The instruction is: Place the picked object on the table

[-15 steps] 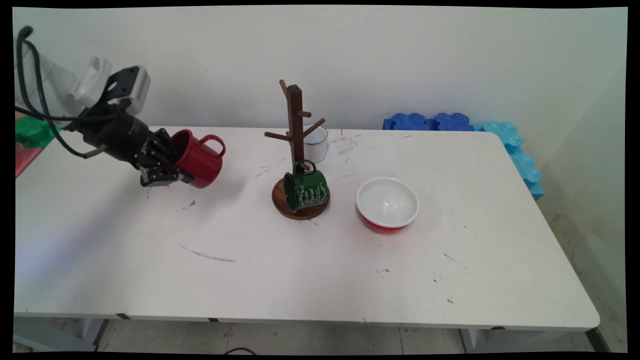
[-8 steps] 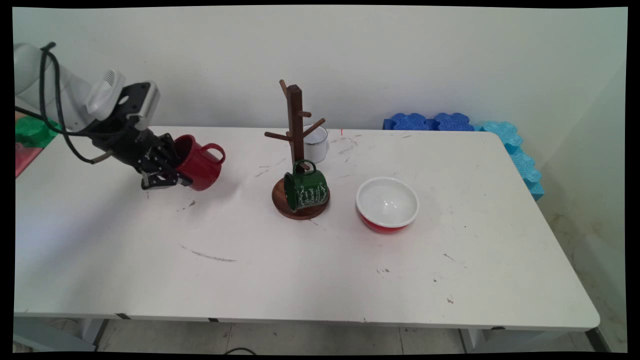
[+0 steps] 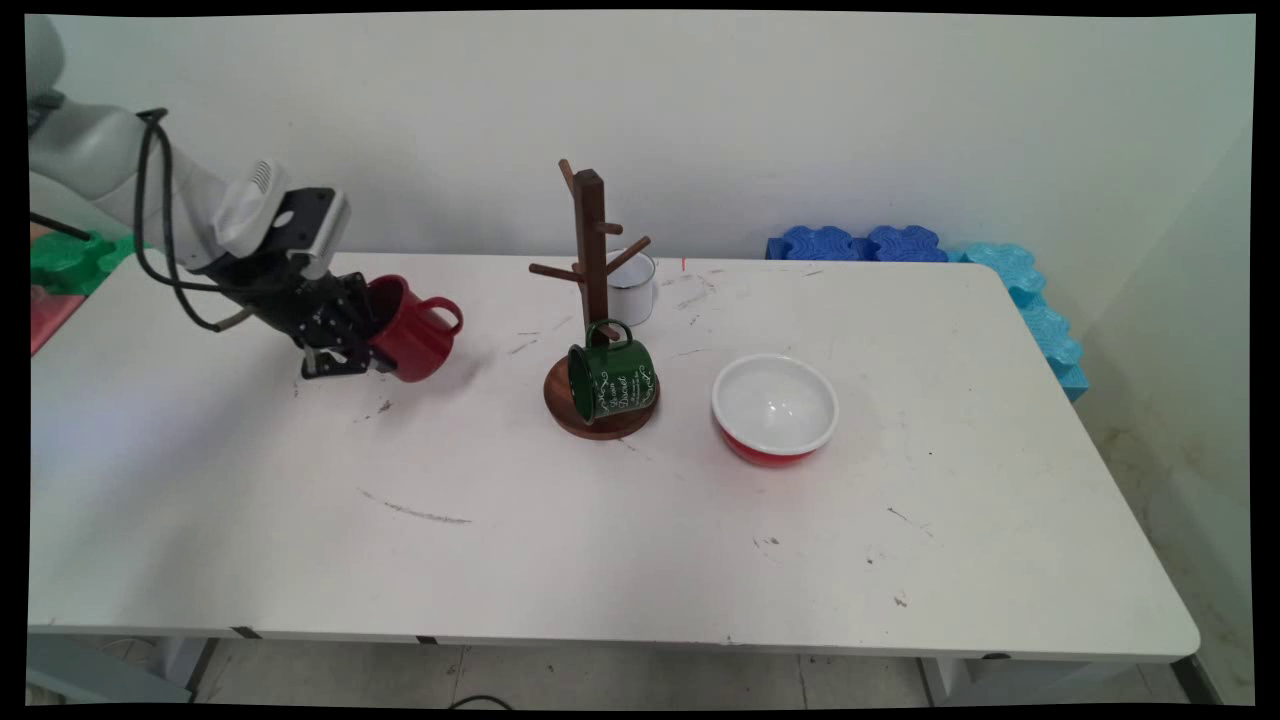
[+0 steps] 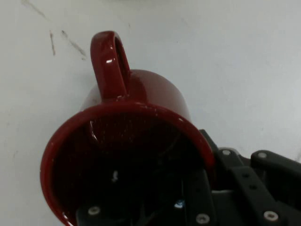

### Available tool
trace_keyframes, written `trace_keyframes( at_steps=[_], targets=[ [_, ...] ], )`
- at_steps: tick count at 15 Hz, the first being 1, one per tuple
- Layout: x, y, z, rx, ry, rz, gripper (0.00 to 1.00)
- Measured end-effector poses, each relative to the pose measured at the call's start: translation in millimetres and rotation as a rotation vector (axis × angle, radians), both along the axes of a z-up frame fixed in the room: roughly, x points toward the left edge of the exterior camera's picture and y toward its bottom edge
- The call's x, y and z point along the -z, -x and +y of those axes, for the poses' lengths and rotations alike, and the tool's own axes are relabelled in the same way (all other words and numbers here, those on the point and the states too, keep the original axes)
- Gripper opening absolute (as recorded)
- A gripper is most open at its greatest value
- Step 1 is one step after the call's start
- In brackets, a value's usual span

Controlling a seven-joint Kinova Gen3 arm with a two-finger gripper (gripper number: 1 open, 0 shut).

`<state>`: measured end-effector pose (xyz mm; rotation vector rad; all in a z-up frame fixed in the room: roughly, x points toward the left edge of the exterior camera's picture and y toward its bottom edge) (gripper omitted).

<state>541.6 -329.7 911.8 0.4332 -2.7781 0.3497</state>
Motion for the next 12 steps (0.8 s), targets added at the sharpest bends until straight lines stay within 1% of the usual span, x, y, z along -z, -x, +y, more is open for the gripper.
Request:
trace_keyframes(
  at_steps=[7,12],
  targets=[
    [21,9,-20,0.051,-0.007,-0.033,0.00],
    [34,14,-28,0.072,-0.017,-0.050,0.00]
  ],
)
